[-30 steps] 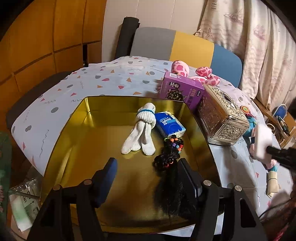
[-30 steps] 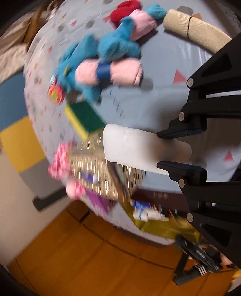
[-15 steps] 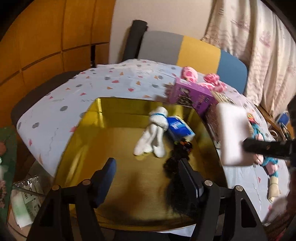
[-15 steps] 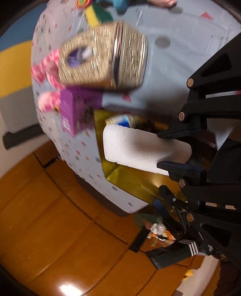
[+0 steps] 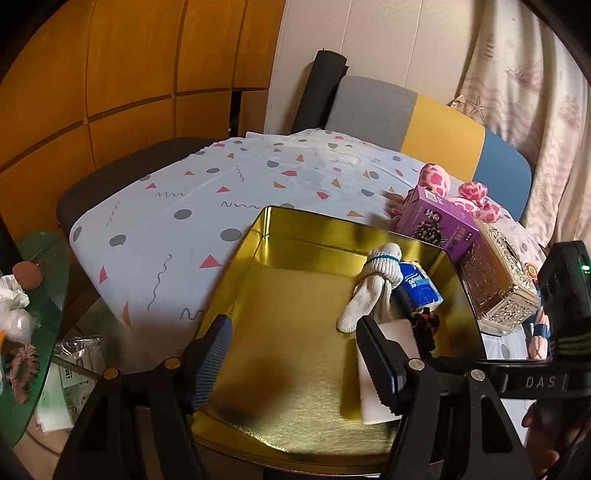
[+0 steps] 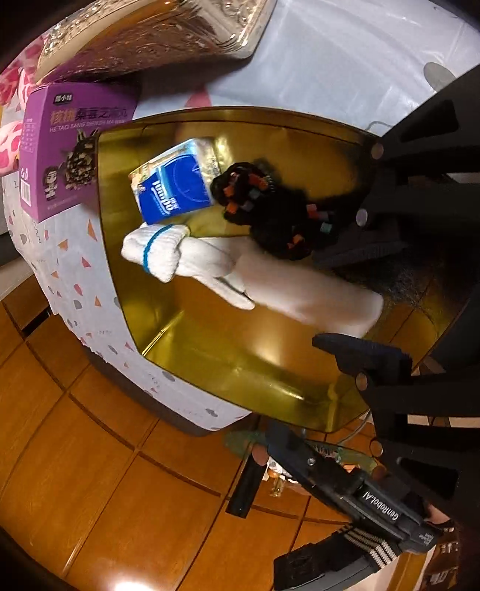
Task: Organize soft objects
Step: 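Lower the white sponge into the gold tray and open the right gripper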
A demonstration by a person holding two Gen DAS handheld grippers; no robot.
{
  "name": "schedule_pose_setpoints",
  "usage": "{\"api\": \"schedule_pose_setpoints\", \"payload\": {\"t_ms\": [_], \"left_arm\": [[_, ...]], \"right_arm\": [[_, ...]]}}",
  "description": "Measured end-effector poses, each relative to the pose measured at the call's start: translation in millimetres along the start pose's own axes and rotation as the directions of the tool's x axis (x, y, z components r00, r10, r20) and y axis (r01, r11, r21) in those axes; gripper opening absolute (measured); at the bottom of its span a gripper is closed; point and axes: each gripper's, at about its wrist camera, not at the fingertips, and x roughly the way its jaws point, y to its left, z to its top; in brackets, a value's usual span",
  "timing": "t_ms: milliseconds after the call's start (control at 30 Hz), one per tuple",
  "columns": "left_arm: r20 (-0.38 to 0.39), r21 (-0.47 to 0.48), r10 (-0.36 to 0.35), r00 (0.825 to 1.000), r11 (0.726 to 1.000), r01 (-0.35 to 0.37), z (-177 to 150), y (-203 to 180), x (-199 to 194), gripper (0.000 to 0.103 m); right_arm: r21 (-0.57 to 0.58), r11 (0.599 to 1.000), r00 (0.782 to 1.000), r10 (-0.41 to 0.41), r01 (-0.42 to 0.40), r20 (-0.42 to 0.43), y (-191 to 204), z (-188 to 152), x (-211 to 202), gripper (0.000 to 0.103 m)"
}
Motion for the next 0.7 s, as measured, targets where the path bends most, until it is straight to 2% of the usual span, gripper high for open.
{"api": "schedule_pose_setpoints", "payload": {"t_ms": [133, 300, 467, 700], "left_arm": [[-0.002, 0.012, -0.012, 1.000, 1.000, 0.012, -2.1, -5.2, -0.2, 0.070], [-0.001, 0.045, -0.039, 0.999, 0.998, 0.039, -3.3, -19.3, -4.1, 0.070], [-0.004, 0.083, -0.075, 0.997, 0.994, 0.075, -5.0, -36.5, -7.7, 0.070], [-0.016, 0.150, -0.112, 0.994, 0.982, 0.113, -10.0, -63.6, -11.9, 0.070]], "right_arm": [[-0.007, 1.000, 0.999, -0.020, 0.021, 0.042, -2.4, -6.5, -15.5, 0.040], [-0.025, 0.998, 0.989, -0.057, 0.061, 0.138, -3.2, -11.4, -48.6, 0.040], [-0.036, 0.983, 0.961, -0.169, 0.181, 0.220, -10.4, -21.3, -81.5, 0.040], [0.050, 0.967, 0.927, -0.253, 0.249, 0.277, -49.2, -39.3, -124.0, 0.042]]}}
